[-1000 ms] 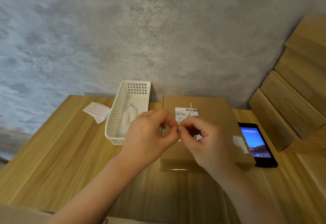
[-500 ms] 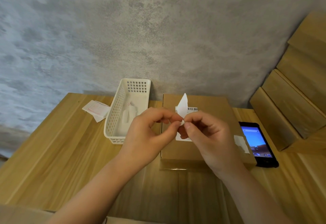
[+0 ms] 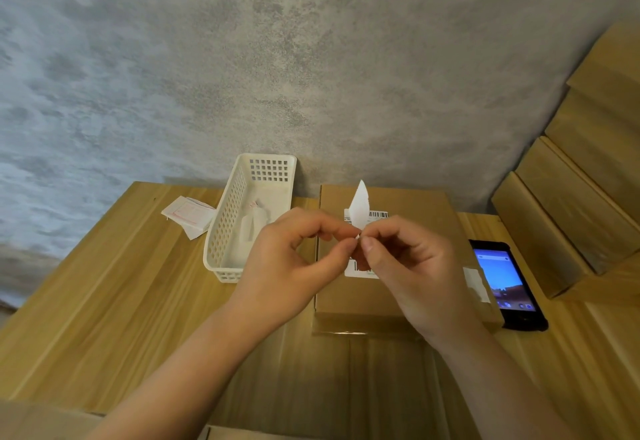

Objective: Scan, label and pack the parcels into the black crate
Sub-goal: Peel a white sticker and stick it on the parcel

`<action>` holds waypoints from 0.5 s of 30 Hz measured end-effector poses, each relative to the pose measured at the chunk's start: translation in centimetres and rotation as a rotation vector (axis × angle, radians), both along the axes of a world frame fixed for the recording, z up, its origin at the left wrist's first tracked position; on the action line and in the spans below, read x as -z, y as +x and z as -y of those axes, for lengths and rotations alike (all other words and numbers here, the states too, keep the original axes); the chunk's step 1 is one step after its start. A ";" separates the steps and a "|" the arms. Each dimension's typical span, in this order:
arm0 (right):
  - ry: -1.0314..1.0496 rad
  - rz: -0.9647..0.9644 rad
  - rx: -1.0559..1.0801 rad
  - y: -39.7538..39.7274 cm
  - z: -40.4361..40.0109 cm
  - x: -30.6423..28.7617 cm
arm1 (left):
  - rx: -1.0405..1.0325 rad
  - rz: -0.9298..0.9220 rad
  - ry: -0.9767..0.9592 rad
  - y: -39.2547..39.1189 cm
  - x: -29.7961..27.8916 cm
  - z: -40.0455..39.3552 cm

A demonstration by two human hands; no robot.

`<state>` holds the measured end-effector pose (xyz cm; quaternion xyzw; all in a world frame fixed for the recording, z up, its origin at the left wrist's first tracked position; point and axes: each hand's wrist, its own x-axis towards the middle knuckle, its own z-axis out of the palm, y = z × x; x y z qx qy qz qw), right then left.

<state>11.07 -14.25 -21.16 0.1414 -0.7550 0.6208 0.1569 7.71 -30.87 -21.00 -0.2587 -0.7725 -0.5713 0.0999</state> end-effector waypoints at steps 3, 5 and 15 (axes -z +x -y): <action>0.005 0.007 -0.013 0.1 0.0 -0.1 | -0.018 -0.017 -0.021 0.0 0.0 0.0; -0.028 0.047 -0.025 0.2 0.1 -0.2 | -0.024 -0.060 -0.068 0.0 -0.1 0.0; -0.455 0.298 0.030 0.0 -0.4 -1.0 | -0.033 0.268 0.083 -1.0 1.0 0.6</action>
